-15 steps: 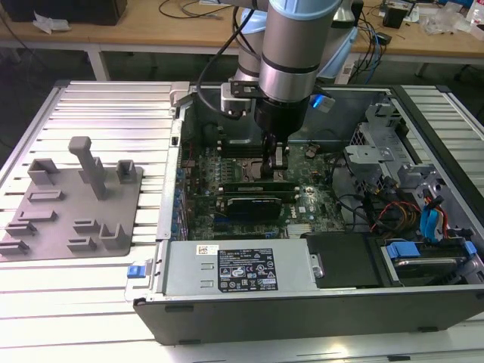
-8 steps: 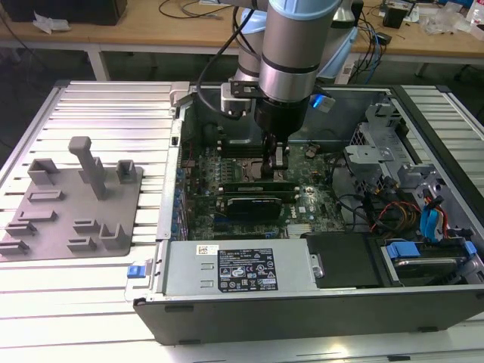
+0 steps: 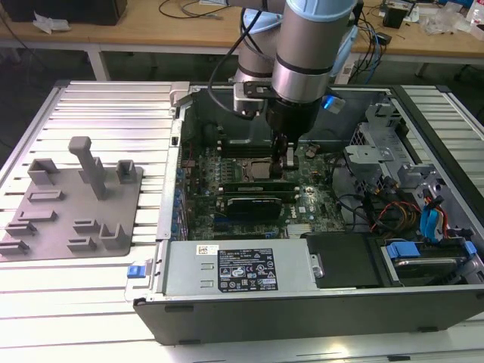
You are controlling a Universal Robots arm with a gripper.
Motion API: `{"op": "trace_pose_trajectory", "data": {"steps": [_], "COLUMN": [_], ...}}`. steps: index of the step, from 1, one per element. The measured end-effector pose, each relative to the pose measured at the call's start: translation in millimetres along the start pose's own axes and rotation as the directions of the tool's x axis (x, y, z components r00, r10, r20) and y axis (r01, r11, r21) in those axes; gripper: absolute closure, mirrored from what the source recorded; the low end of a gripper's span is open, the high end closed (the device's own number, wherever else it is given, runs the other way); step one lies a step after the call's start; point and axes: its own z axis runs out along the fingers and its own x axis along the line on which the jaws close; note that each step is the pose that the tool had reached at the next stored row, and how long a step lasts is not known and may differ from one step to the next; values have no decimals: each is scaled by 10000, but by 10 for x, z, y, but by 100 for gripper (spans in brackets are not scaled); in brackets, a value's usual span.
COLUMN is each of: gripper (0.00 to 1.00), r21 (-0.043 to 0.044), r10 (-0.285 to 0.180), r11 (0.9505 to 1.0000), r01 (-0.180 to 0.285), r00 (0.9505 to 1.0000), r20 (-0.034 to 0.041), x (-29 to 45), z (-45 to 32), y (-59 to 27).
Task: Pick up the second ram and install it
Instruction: 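Press down the second ram until it locks into place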
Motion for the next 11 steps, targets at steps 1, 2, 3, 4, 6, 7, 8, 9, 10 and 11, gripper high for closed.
{"op": "trace_pose_trajectory", "data": {"steps": [1, 2, 3, 4, 6, 7, 8, 9, 10, 11], "gripper": [92, 92, 92, 92, 92, 92, 92, 92, 92, 92], "r21": [-21, -23, -23, -23, -23, -23, -22, -23, -23, -22], "r10": [0, 1, 2, 0, 0, 0, 0, -3, 0, 0], "r11": [10000, 10000, 10000, 10000, 10000, 10000, 10000, 10000, 10000, 10000], "r01": [0, -1, -2, 0, 0, 0, 0, 3, 0, 0], "r00": [10000, 10000, 10000, 10000, 10000, 10000, 10000, 10000, 10000, 10000], "r20": [0, 0, 1, 1, 0, 0, 3, -1, -1, 1], "x": [-1, -1, -1, -1, -1, 0, -1, -1, -1, -1], "z": [0, 0, 0, 0, 0, 1, 13, 25, 28, 31], "y": [-39, -43, -43, -45, -45, -46, -46, -53, -69, -90]}}
